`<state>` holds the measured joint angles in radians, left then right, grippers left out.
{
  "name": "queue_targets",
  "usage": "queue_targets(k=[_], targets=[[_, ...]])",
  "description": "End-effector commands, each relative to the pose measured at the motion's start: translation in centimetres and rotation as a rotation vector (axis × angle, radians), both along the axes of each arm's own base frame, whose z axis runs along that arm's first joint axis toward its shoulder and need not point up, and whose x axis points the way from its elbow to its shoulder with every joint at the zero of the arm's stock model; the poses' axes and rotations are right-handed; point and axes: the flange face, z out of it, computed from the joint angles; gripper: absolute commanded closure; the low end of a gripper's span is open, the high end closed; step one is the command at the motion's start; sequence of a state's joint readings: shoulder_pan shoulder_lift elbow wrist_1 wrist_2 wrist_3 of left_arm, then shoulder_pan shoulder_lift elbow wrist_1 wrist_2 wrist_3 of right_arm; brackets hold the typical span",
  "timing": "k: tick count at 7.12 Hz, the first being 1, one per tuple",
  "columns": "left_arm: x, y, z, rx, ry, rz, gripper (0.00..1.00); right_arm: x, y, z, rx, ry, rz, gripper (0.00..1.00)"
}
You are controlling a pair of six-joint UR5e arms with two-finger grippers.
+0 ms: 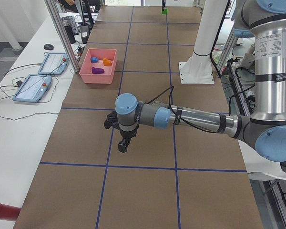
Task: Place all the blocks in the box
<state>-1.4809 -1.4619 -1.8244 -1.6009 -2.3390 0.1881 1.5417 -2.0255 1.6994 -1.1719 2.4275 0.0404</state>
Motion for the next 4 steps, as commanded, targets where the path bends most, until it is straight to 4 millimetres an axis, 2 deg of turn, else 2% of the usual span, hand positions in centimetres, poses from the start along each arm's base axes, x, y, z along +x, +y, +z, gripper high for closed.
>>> queue_targets(k=[1, 2, 3, 4], targets=[[-3.2, 0.4, 0.9, -0.027, 0.001, -0.076, 0.0, -0.2, -14.5, -9.8, -0.024, 0.03, 0.001, 1.0], [-3.8, 0.5, 1.8, -0.043, 0.001, -0.089, 0.0, -0.1, -19.5, -14.2, -0.023, 0.074, 0.003, 1.0], [-4.3, 0.6, 2.2, -0.057, -0.001, -0.109, 0.0, -0.5, -23.0, -18.0, -0.021, 0.079, -0.003, 1.0], [-5.3, 0.6, 2.0, -0.102, 0.008, -0.183, 0.0, -2.0, -24.8, -20.2, 0.009, 0.078, -0.025, 1.0]])
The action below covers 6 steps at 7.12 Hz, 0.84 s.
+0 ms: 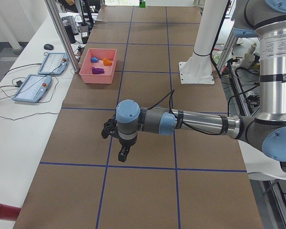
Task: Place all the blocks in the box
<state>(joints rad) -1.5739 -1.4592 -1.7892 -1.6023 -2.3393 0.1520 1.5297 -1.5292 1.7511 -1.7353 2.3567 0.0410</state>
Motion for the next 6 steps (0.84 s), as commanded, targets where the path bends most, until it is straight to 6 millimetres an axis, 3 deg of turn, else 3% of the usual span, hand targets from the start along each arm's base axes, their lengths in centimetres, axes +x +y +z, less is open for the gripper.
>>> queue_targets(k=[1, 3, 4, 6], targets=[[-1.0, 0.1, 0.4, -0.079, 0.01, -0.099, 0.0, -4.4, -5.5, -7.0, 0.017, 0.013, -0.013, 1.0], [-0.9, -0.1, -0.2, -0.101, 0.021, -0.138, 0.0, -10.5, -9.4, -13.9, 0.021, 0.017, 0.018, 1.0], [-0.9, -0.4, -0.4, -0.095, 0.023, -0.135, 0.0, -12.8, -12.2, -17.5, 0.028, 0.005, 0.03, 1.0], [-0.9, -0.6, -0.8, -0.087, 0.025, -0.135, 0.0, -19.8, -17.5, -23.6, -0.048, -0.011, 0.072, 1.0]])
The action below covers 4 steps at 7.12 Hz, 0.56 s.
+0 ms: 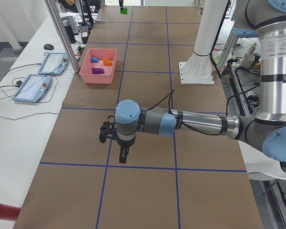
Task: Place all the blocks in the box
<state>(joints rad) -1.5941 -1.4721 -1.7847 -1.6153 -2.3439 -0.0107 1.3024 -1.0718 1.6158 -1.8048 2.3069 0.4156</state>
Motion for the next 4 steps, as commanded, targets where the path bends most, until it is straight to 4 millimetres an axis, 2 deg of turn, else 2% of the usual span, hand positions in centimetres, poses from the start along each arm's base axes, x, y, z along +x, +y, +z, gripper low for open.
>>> queue_targets(k=[1, 2, 4], targets=[[0.0, -0.4, -0.4, 0.009, 0.001, 0.001, 0.0, -7.7, -6.2, -8.4, -0.071, -0.02, 0.042, 1.0], [0.0, -0.4, -0.1, 0.005, 0.001, 0.001, 0.0, -11.4, -8.2, -12.1, -0.111, -0.026, 0.057, 1.0], [0.1, -0.4, -0.2, 0.008, 0.001, 0.002, 0.0, -19.3, -8.7, -18.8, -0.18, -0.071, 0.12, 1.0]])
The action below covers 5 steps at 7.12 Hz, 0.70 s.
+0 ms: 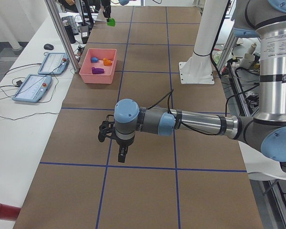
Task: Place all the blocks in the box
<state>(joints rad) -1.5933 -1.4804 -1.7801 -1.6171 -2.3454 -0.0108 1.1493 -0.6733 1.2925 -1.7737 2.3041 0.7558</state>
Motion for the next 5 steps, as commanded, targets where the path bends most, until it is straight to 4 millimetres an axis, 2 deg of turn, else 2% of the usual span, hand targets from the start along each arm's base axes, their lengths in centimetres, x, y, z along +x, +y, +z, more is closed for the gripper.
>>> queue_targets(k=[1, 2, 3, 5], targets=[[0.0, -0.1, 0.0, 0.003, 0.0, 0.002, 0.0, -9.6, -0.6, -5.3, -0.042, -0.048, 0.073, 1.0], [0.0, -0.1, 0.0, 0.003, 0.0, 0.002, 0.0, -13.1, -1.1, -4.7, -0.026, -0.036, 0.127, 1.0], [0.0, 0.0, 0.0, 0.002, 0.0, 0.001, 0.0, -16.9, -1.9, -4.9, 0.004, -0.041, 0.139, 1.0], [0.1, 0.0, -0.1, 0.003, 0.001, 0.002, 0.0, -22.9, -0.9, -6.7, 0.02, -0.053, 0.177, 1.0]])
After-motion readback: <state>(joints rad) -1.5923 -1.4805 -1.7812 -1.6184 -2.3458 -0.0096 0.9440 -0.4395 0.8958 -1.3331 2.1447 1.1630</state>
